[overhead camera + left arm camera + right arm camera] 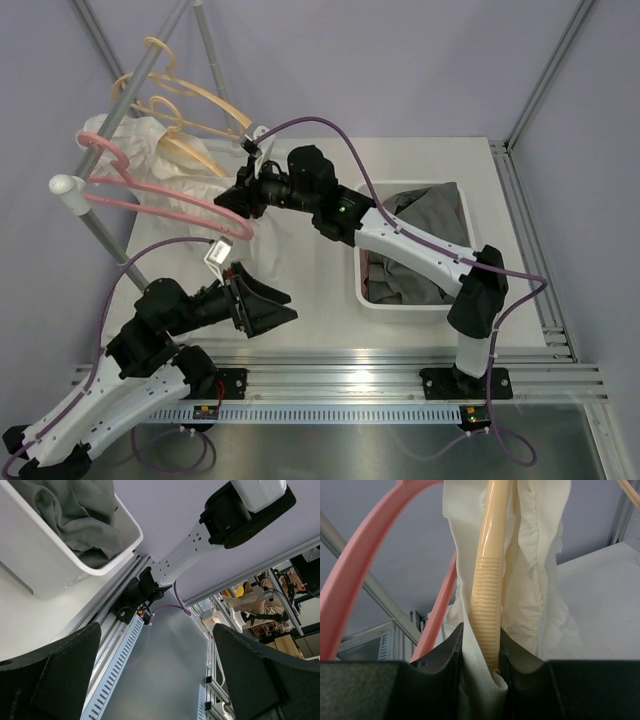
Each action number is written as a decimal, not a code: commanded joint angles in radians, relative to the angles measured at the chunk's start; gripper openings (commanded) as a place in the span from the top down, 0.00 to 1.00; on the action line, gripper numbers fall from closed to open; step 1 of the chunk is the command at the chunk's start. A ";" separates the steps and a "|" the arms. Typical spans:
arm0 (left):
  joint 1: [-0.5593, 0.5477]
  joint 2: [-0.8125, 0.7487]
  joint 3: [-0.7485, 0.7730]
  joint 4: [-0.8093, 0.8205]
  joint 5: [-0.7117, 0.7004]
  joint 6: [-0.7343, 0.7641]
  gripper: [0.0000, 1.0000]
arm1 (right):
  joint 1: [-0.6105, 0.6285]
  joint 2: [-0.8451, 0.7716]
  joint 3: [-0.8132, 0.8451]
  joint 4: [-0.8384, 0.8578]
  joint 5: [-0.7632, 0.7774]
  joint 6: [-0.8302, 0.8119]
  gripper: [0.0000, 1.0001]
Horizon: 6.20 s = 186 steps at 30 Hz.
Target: Remove the skirt from the hanger
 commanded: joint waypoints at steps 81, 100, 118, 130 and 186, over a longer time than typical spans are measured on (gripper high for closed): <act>-0.053 0.737 0.773 -0.140 -0.505 0.437 1.00 | -0.036 -0.993 -0.654 -0.581 -0.030 0.333 1.00; -0.054 0.743 0.913 -0.218 -0.544 0.469 1.00 | -0.036 -1.200 -0.758 -0.789 0.185 0.251 0.00; -0.056 0.733 0.933 -0.259 -0.568 0.488 1.00 | -0.036 -1.297 -0.805 -0.911 0.163 0.293 0.52; -0.054 0.754 0.983 -0.318 -0.734 0.584 1.00 | -0.037 -1.358 -0.741 -1.033 0.289 0.305 1.00; -0.037 0.515 1.068 -0.308 -0.416 0.351 1.00 | -0.375 -0.670 -0.013 -0.667 0.389 -0.064 1.00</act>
